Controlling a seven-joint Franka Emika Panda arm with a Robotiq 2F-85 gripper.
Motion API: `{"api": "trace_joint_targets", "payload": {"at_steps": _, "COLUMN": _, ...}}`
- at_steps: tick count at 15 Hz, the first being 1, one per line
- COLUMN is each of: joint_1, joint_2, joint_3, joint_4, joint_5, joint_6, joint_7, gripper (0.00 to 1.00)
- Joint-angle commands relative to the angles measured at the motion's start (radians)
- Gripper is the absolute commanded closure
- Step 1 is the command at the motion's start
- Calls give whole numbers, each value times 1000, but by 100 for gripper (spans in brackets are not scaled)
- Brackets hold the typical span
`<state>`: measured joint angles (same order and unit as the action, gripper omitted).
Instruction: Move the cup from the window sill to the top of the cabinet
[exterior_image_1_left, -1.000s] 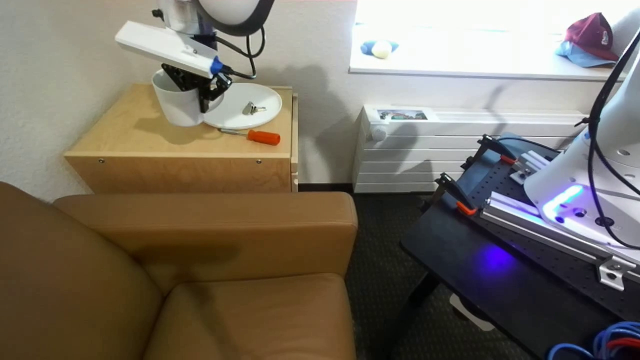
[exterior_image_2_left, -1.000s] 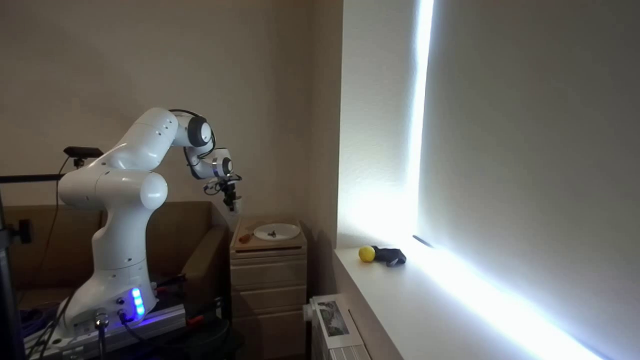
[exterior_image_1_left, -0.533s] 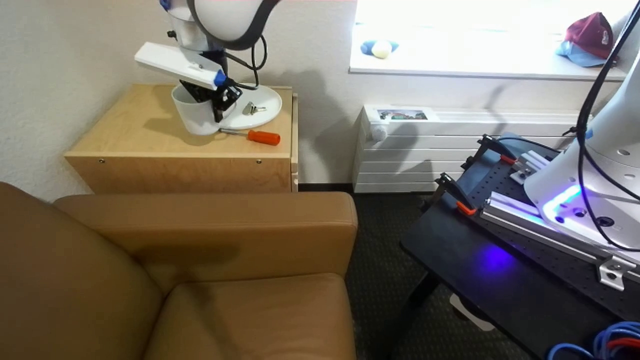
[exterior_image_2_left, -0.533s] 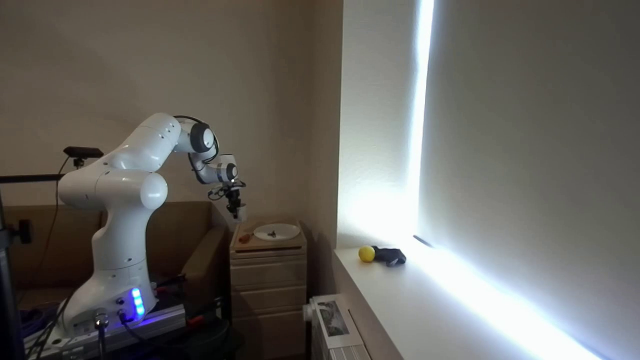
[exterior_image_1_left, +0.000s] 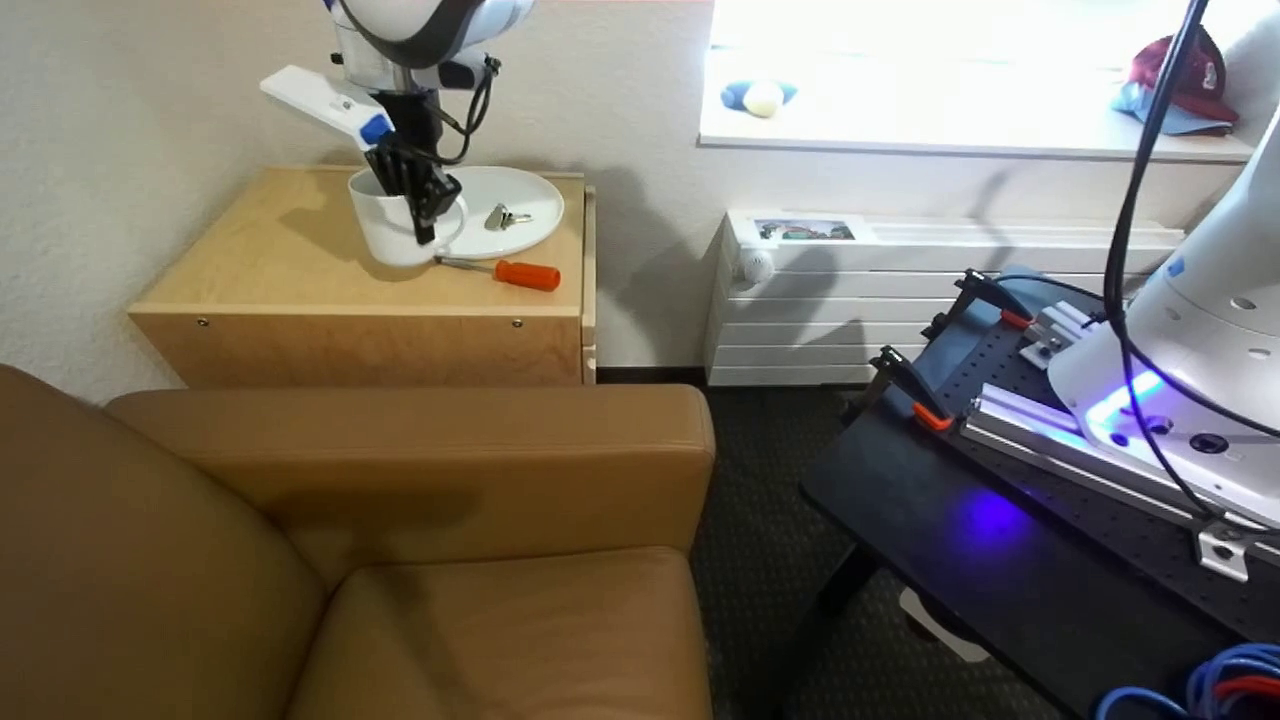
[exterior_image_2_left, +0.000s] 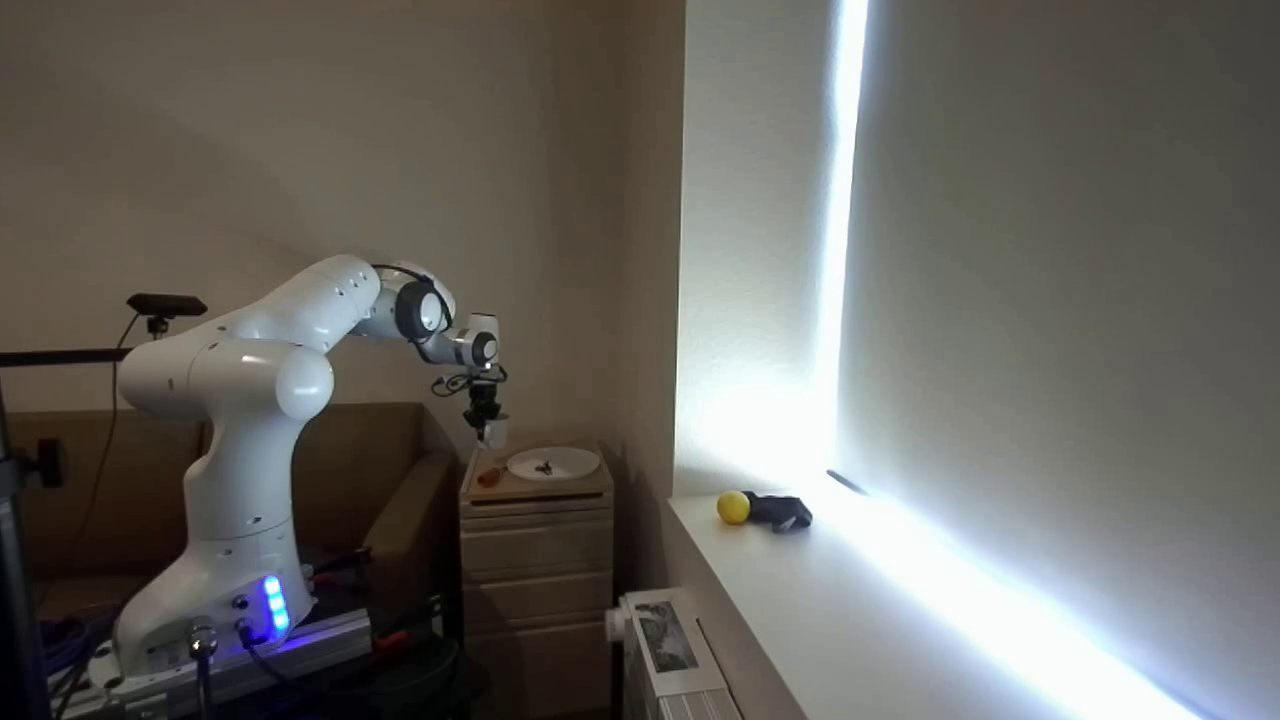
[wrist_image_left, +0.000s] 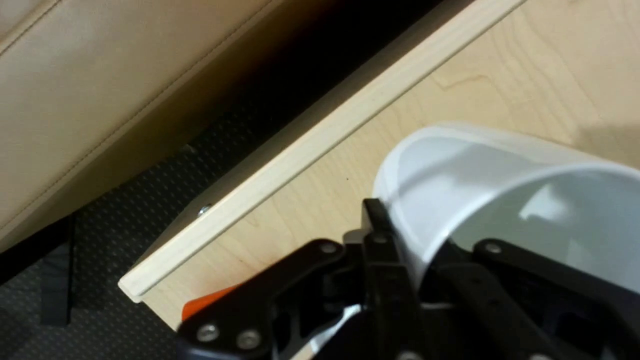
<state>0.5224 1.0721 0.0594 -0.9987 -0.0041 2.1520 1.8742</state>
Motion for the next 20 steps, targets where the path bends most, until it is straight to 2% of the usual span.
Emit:
{"api": "trace_joint_targets", "payload": {"at_steps": 1, "joint_1": 34, "joint_2": 46, "joint_3": 2, "joint_4": 88, "joint_5": -7, "joint_6": 0, "joint_7": 28, "gripper": 99}}
{"api": "trace_joint_targets", "payload": {"at_steps": 4, "joint_1": 76, "joint_2": 63, "joint_3": -36, "joint_4": 101, "joint_5": -52, "joint_6": 34, "joint_7": 53, "gripper": 99}}
{"api": "trace_joint_targets", "payload": {"at_steps": 5, "joint_1": 52, "joint_2": 41, "joint_3": -8, "joint_4": 61, "joint_5": -28, "joint_6": 14, "joint_7": 22, "gripper": 95}}
{"api": "trace_joint_targets", "payload": {"at_steps": 7, "joint_1": 72, "joint_2": 44, "joint_3": -21, "joint_4": 65, "joint_5": -44, "joint_6": 22, "joint_7": 40, "gripper": 95}}
{"api": "trace_joint_targets", "payload": {"at_steps": 8, "joint_1": 75, "joint_2": 45, "joint_3": -25, "joint_4": 66, "joint_5": -44, "joint_6": 22, "joint_7": 40, "gripper": 99}}
{"api": "trace_joint_targets", "payload": {"at_steps": 12, "joint_1": 43, "joint_2": 52, "joint_3": -11, "joint_4": 74, "joint_5": -11, "joint_6": -54, "joint_7": 33, "gripper": 99}}
{"api": "trace_joint_targets", "payload": {"at_steps": 20, "joint_1": 41, "joint_2": 85, "joint_3": -39, "joint_4": 124, "joint_5": -47, "joint_6": -197, "joint_7": 25, "gripper": 99}}
